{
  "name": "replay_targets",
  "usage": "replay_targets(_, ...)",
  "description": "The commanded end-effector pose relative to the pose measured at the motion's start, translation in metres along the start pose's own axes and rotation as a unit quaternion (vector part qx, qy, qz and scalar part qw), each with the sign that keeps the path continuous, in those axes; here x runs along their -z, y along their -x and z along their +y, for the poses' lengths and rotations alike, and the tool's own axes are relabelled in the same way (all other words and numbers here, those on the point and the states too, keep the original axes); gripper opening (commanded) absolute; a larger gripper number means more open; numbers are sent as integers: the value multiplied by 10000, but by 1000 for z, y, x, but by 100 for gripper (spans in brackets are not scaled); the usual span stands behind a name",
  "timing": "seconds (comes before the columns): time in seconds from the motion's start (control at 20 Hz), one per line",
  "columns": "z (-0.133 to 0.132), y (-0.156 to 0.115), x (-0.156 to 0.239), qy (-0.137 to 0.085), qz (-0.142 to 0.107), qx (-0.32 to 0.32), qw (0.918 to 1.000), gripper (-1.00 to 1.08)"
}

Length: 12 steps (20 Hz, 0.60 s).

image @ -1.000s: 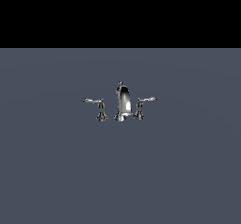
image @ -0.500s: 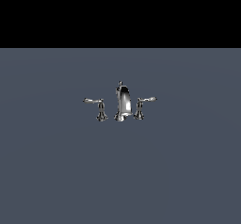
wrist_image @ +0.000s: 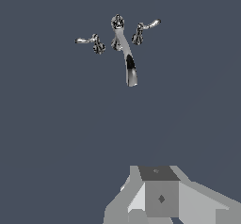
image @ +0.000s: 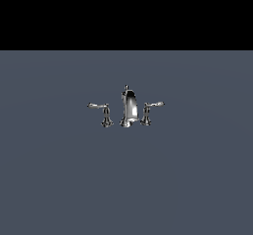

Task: Turn on the faucet by rotating a designated handle.

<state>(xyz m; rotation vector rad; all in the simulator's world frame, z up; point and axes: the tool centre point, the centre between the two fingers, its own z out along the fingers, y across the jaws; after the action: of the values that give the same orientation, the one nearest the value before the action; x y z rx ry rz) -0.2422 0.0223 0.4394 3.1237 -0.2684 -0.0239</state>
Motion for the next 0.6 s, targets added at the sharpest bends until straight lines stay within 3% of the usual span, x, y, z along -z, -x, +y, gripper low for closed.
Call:
replay_targets(0.0, -11, -4, -12, -5, -2, -237, 9997, -100)
replay_targets(0.55, -63, -34, -69, -30, -2, -1359, 9907, -100)
